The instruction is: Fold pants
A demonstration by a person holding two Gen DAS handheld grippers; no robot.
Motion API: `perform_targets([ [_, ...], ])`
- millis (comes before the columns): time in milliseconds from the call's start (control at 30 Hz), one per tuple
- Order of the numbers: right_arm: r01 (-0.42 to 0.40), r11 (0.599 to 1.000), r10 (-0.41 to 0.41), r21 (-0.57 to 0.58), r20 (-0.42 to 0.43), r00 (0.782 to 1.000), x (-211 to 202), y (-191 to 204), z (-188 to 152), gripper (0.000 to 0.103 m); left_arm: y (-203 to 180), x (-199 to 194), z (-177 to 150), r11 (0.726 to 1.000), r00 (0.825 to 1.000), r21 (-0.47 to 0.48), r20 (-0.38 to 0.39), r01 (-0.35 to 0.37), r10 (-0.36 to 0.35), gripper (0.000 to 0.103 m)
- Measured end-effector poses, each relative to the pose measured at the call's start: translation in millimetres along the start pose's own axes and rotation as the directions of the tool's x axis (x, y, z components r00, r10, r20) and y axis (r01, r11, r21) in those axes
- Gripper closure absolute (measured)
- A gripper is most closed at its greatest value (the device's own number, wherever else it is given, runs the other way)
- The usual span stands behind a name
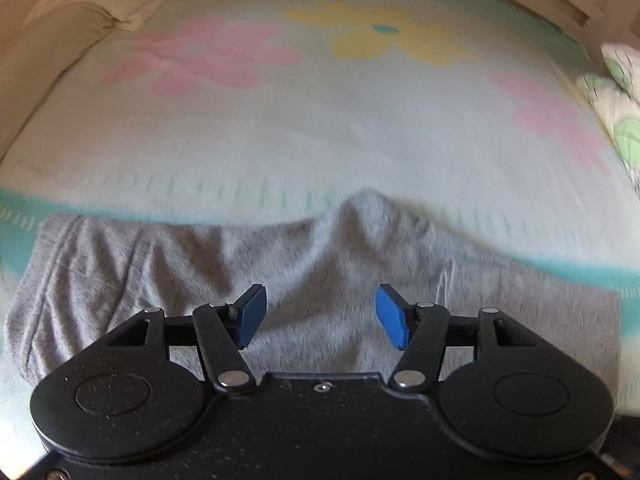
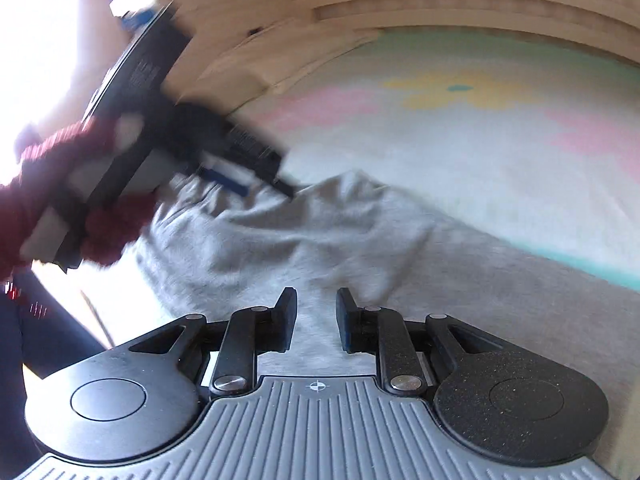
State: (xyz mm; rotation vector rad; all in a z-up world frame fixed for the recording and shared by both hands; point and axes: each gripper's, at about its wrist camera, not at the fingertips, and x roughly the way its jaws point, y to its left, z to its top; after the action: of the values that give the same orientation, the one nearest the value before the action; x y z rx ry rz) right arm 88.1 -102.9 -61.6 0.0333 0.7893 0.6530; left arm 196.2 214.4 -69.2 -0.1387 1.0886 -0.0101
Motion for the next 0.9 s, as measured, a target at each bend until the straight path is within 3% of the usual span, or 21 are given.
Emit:
perform_targets([
  [133,0.094,0.974,-0.111,0.206,0.070,0.991,-32,-52,2,0.082,-20,15,-14,0.994,0.995,0.065,-0.054,0.085,-0.082,0.036],
  [233,0.104,0.942,-0.146,0.319,0.110,0.983,-53,-81,1,0.082,-38,25,-22,0.978,0.975,0.072,-0.121,0.194,-0.185,0.031],
  [300,0.117,0.936,-0.168,0.332,0.131,0.977,-62,-90,0,0.082,-47,35,-26,0.975,0.967,0.056,-0.156,0.214,-0.203,0.025],
  [433,0.139,0.941,-0.193,0.308,0.153,0.969,-75,-94,-2,0.082,-60,49,-32,0.984,0.974,0.077,-0.176,0.159,-0.143,0.019],
  [600,0.143,0.935,-0.200,0.324,0.150,0.968,-70,-105,4,0.082,-86,51,-43,0.959,0.948,0.110,-0.219,0.261,-0.233,0.013],
  [667,0.151,0.936,-0.206,0.318,0.146,0.968,-68,-105,4,0.082,-97,52,-49,0.961,0.955,0.143,-0.215,0.236,-0.203,0.014],
  [767,0.175,0.935,-0.229,0.308,0.149,0.962,-74,-105,3,0.082,-110,44,-53,0.965,0.978,0.194,-0.148,0.177,-0.150,0.064],
  [833,0.198,0.928,-0.254,0.314,0.149,0.956,-77,-109,2,0.082,-109,31,-54,0.972,0.977,0.140,-0.133,0.188,-0.169,0.086],
  [900,0.230,0.915,-0.286,0.333,0.131,0.949,-78,-114,0,0.082,-104,14,-57,0.975,0.981,0.122,-0.094,0.183,-0.172,0.091],
])
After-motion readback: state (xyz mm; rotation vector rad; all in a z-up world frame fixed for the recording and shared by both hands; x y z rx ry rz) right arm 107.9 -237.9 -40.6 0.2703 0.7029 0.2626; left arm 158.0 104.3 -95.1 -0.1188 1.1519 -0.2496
